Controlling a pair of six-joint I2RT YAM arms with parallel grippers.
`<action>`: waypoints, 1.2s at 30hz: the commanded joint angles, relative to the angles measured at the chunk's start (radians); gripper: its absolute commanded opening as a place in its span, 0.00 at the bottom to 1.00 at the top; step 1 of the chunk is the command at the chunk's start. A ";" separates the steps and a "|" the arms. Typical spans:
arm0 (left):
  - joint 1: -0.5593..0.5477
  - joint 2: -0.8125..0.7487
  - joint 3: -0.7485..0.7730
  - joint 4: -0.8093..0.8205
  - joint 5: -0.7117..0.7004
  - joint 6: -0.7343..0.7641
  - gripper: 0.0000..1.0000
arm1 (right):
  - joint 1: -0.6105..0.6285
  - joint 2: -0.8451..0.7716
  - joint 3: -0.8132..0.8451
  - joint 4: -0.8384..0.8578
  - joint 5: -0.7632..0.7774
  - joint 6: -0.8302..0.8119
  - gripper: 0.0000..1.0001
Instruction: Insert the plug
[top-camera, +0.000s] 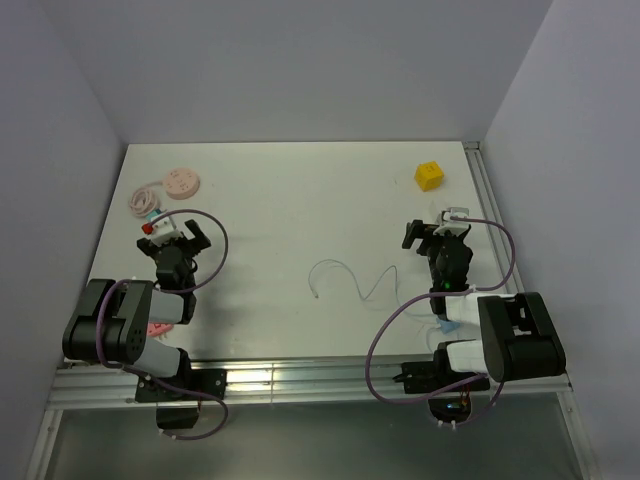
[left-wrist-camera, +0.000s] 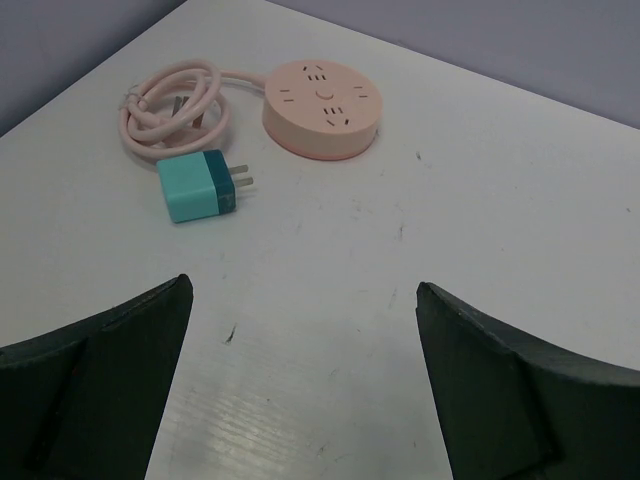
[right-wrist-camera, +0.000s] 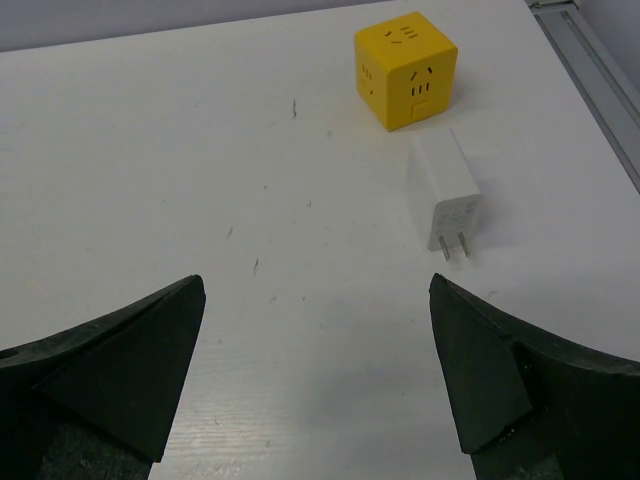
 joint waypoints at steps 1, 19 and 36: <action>0.000 -0.011 0.021 0.048 -0.020 0.022 1.00 | -0.002 -0.007 0.031 0.064 0.025 -0.018 1.00; 0.028 -0.037 0.050 -0.039 0.124 0.054 0.99 | 0.061 -0.070 0.078 -0.051 0.255 -0.004 1.00; -0.129 0.041 0.817 -0.926 0.213 -0.360 0.99 | 0.003 0.373 1.118 -1.171 0.310 0.210 1.00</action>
